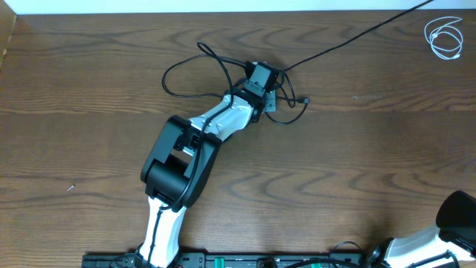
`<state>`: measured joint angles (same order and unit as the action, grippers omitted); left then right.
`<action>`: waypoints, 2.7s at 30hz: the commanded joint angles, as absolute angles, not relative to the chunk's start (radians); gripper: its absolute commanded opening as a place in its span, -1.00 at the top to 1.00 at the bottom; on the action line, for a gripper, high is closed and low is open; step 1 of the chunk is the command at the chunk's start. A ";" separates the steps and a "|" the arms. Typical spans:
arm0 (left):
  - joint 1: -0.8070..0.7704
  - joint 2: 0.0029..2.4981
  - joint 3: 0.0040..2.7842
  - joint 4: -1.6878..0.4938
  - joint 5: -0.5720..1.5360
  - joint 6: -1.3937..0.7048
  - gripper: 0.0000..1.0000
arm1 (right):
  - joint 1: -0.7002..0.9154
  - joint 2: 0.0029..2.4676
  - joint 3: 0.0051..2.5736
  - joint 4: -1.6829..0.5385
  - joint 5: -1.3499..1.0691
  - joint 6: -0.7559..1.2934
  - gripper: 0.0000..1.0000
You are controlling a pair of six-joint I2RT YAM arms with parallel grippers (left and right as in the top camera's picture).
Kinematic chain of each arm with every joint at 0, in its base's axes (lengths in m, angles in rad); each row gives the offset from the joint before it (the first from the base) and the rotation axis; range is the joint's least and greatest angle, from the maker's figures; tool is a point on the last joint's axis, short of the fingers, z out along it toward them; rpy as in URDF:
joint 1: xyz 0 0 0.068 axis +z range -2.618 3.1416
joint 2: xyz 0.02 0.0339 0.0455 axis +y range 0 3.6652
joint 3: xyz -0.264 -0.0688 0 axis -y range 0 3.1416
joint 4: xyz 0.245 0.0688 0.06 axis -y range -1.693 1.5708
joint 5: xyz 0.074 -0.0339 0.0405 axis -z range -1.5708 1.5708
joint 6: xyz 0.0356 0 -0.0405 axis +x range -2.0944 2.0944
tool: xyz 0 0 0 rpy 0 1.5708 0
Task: Untangle cables
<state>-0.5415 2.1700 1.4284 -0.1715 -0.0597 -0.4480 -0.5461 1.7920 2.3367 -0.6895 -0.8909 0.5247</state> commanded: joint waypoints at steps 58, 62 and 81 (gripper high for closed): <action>-0.523 1.682 1.410 -0.550 0.199 0.048 -0.11 | -0.146 1.781 1.697 -1.123 -0.683 -0.415 -0.92; -0.522 1.704 1.409 -0.569 0.198 0.048 -0.12 | -0.130 1.784 1.666 -1.103 -0.687 -0.397 -0.90; -0.263 1.612 1.412 -0.558 0.199 -0.028 -0.16 | 0.229 1.964 1.602 -1.083 -0.529 -0.508 -0.87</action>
